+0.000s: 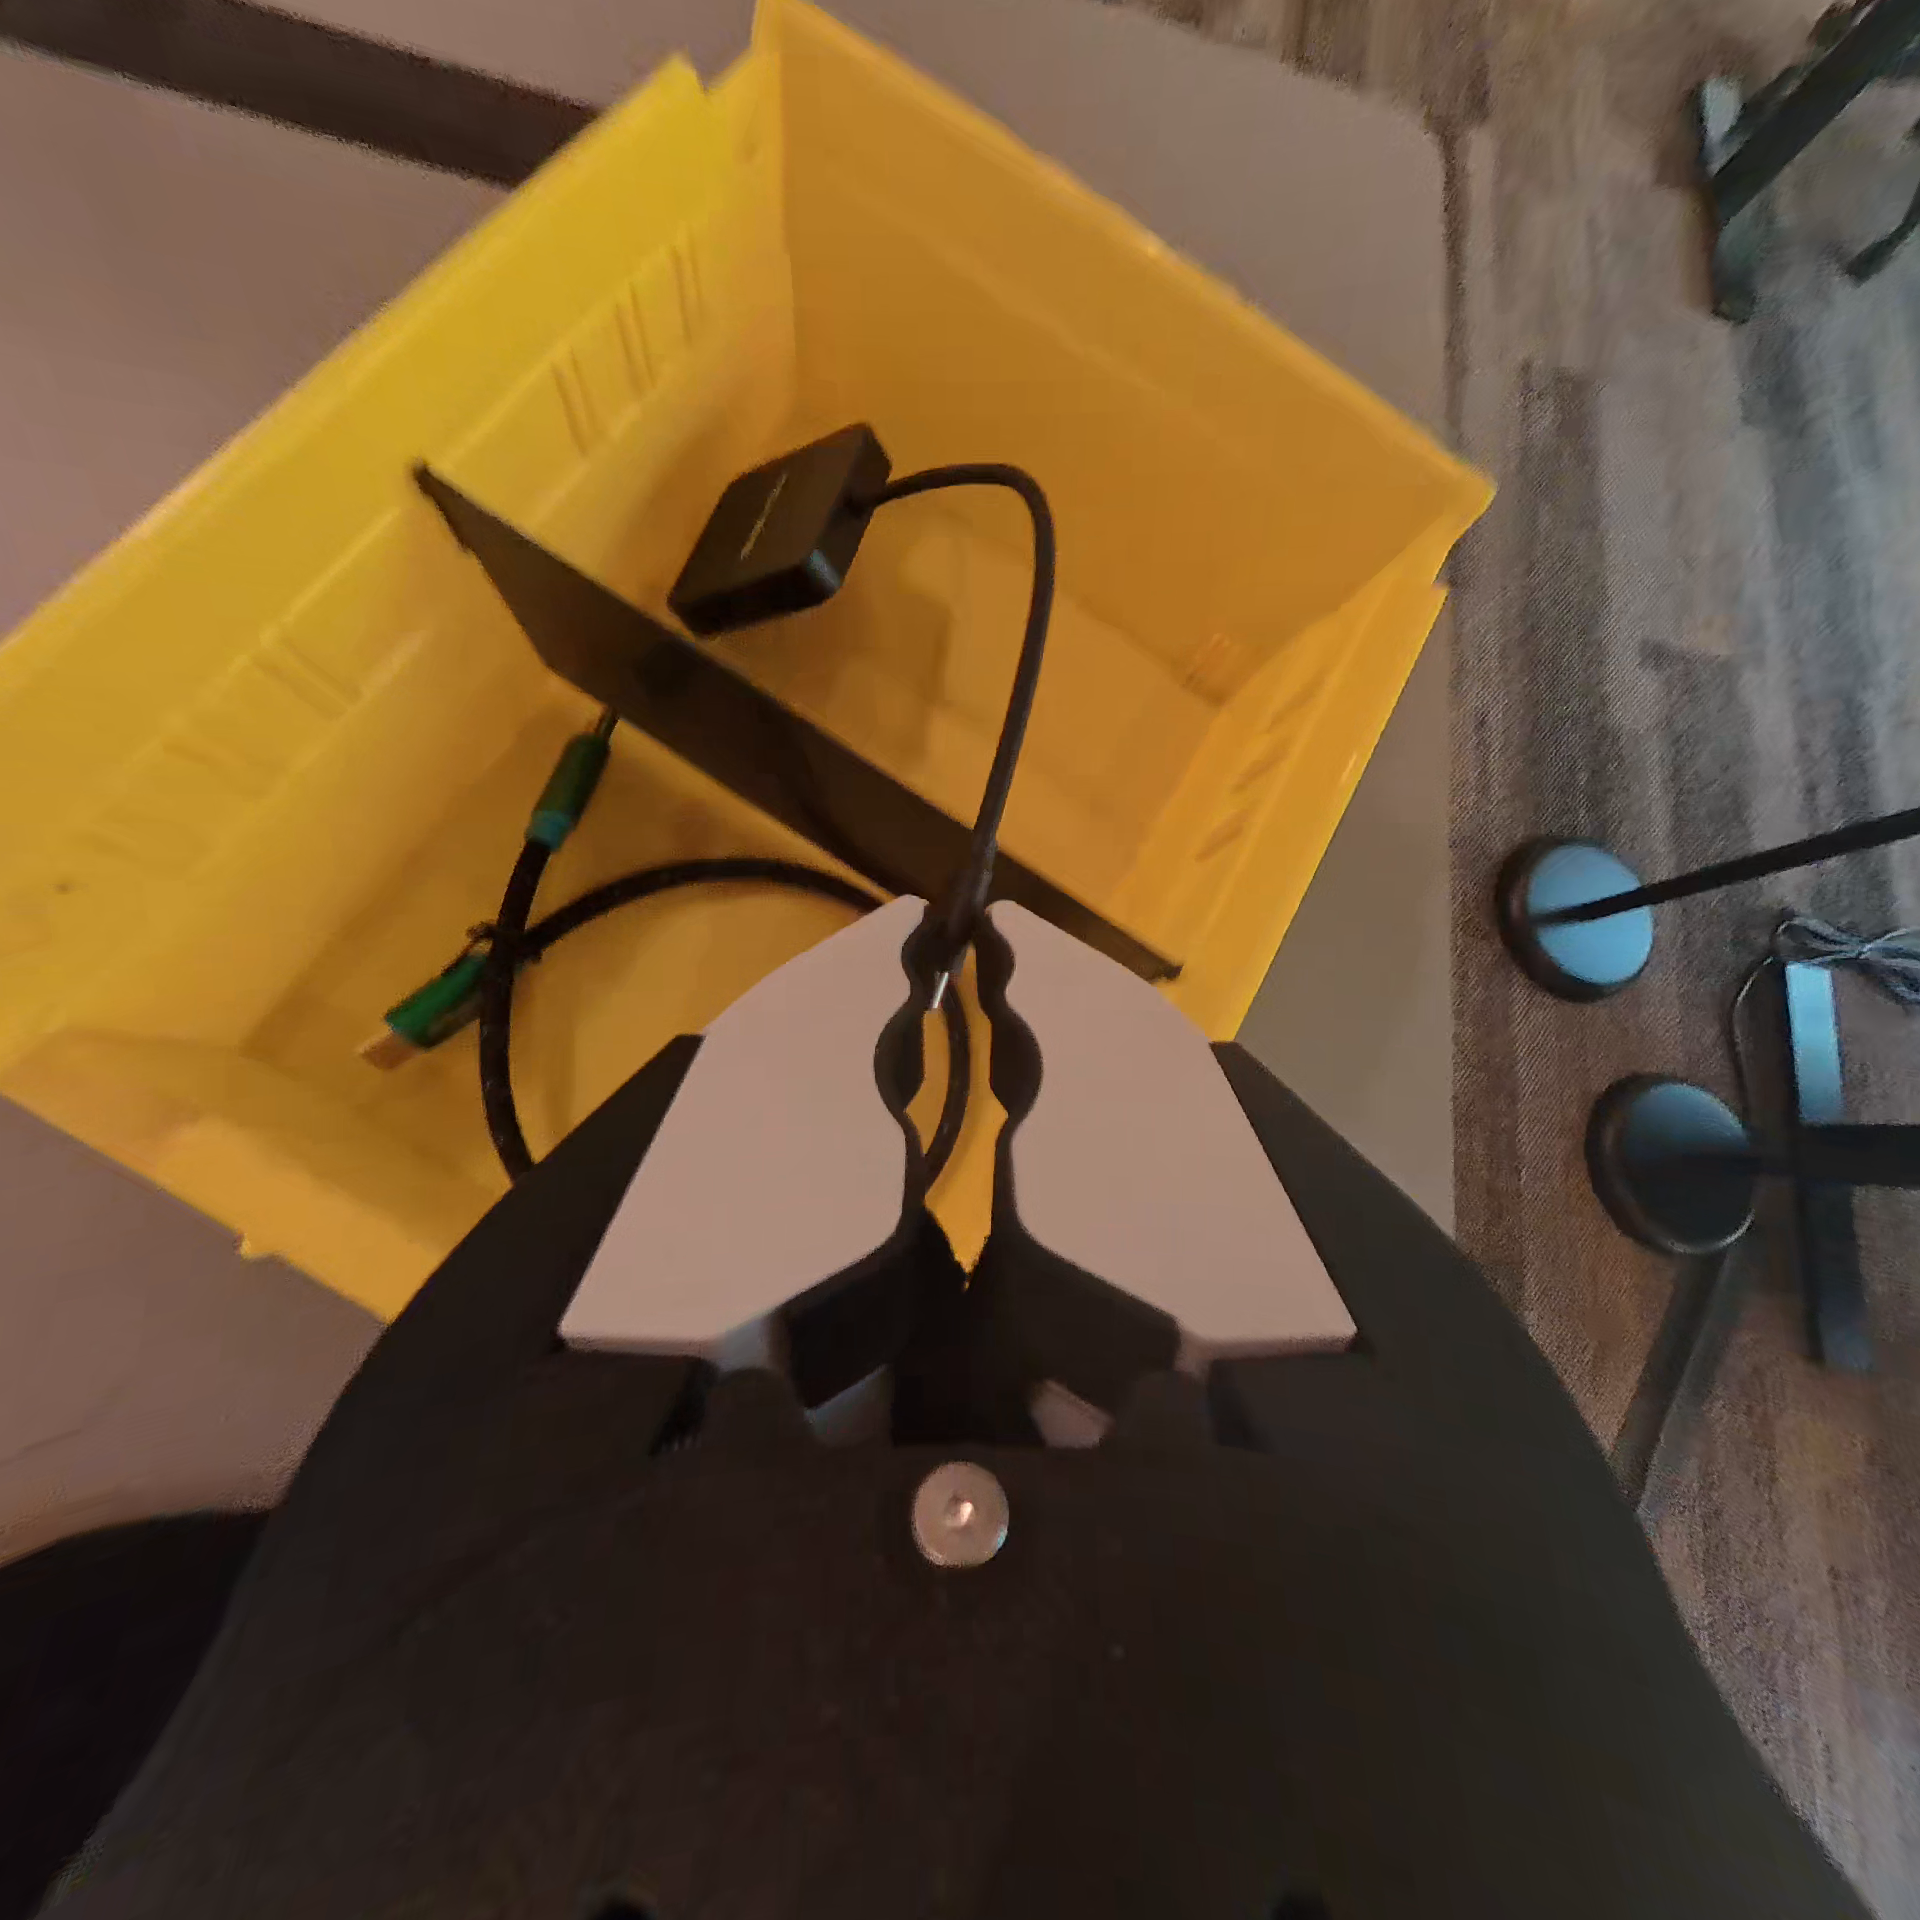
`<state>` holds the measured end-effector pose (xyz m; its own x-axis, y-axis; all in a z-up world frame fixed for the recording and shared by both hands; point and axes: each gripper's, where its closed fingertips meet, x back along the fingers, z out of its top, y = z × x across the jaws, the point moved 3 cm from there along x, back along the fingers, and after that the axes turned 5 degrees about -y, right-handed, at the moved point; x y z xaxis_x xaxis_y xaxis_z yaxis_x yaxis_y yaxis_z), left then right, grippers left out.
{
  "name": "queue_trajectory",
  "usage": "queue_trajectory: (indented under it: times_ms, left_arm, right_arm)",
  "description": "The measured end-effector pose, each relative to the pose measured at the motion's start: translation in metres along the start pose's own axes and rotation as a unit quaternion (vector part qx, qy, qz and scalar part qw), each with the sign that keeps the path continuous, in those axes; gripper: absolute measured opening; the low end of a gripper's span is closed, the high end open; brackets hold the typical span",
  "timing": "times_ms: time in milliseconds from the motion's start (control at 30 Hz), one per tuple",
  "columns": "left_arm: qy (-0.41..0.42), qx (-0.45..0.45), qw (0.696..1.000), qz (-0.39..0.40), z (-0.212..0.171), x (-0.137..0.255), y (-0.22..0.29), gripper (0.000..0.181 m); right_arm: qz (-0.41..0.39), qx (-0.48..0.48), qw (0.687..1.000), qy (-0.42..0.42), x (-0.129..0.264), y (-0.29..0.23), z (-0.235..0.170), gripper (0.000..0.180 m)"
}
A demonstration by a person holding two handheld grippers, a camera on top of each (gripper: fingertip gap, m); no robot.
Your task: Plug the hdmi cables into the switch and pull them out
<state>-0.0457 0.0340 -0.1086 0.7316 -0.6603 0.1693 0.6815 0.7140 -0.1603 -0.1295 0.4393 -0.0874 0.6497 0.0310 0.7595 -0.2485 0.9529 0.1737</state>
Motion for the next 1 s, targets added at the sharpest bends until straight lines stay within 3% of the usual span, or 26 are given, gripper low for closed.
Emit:
queue_trajectory:
  times_ms: [33,233,400,567,667,733,833,900,1000]
  left_arm:
    - [0.000,0.000,1.000,0.000,0.000,0.000,0.000,0.078]
    - [-0.003,0.000,1.000,0.001,-0.001,0.000,-0.001,0.078]
    - [-0.005,0.001,1.000,-0.003,-0.002,-0.001,0.000,0.078]
    - [-0.005,0.002,1.000,-0.008,-0.002,-0.002,0.002,0.078]
    - [-0.009,-0.001,1.000,-0.007,-0.003,-0.002,0.002,0.078]
    - [-0.009,-0.001,1.000,-0.007,-0.003,-0.002,0.002,0.078]
    - [-0.012,-0.002,1.000,-0.005,-0.004,-0.002,0.002,0.078]
    - [-0.010,-0.002,1.000,-0.003,-0.003,-0.001,0.001,0.078]
    - [-0.007,-0.002,1.000,-0.004,-0.002,-0.001,0.002,0.078]
  right_arm:
    - [-0.005,0.004,1.000,0.008,-0.001,0.002,0.007,0.007]
    - [-0.054,0.023,0.998,-0.011,-0.033,0.016,0.035,0.007]
    - [-0.088,0.001,0.994,-0.061,-0.062,0.024,0.032,0.012]
    - [-0.116,-0.017,0.993,-0.018,-0.055,0.026,0.038,0.042]
    - [-0.117,-0.039,0.991,0.060,-0.034,0.023,0.053,0.045]
    - [-0.053,-0.028,0.990,0.130,-0.017,0.001,0.072,0.045]
    - [0.137,-0.020,0.974,0.182,0.010,-0.059,0.095,0.051]
    - [0.236,0.014,0.963,0.129,0.016,-0.100,0.091,0.057]
    - [0.206,0.085,0.975,0.003,-0.003,-0.130,0.070,0.063]
